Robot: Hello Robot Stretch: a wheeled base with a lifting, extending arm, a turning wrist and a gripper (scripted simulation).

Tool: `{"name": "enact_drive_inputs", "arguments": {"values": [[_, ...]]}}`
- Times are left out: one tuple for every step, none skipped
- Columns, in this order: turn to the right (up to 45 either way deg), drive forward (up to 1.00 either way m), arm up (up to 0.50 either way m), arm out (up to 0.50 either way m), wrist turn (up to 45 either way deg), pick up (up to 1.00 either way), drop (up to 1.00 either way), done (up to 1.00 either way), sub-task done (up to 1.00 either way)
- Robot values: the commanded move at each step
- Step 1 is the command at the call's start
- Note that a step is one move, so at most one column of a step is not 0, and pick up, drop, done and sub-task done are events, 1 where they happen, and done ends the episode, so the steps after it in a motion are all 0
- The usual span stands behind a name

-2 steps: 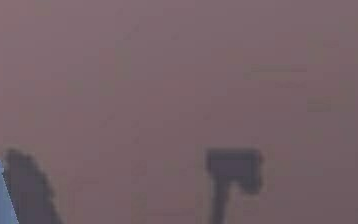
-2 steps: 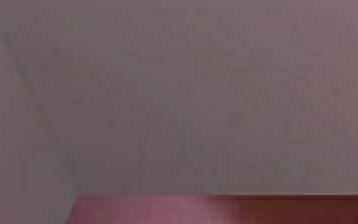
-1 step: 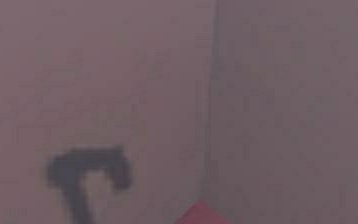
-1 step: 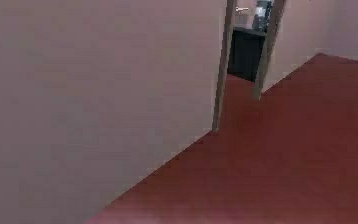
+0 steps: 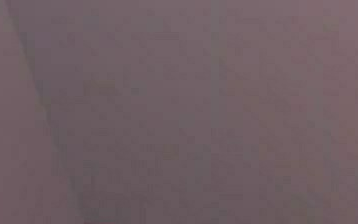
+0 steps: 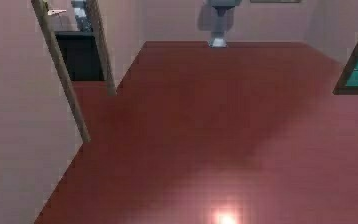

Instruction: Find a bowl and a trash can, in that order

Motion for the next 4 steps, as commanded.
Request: {"name": "enact_drive_inputs", "arguments": {"values": [[45.0,0.0,0.0,0.0,0.0,0.0,0.0,0.0,0.0],[36.0,0.0,0.0,0.0,0.0,0.0,0.0,0.0,0.0],[0.0,1.0,0.0,0.0,0.0,0.0,0.0,0.0,0.0],[0.0,0.85,0.0,0.0,0.0,0.0,0.0,0.0,0.0]]}}
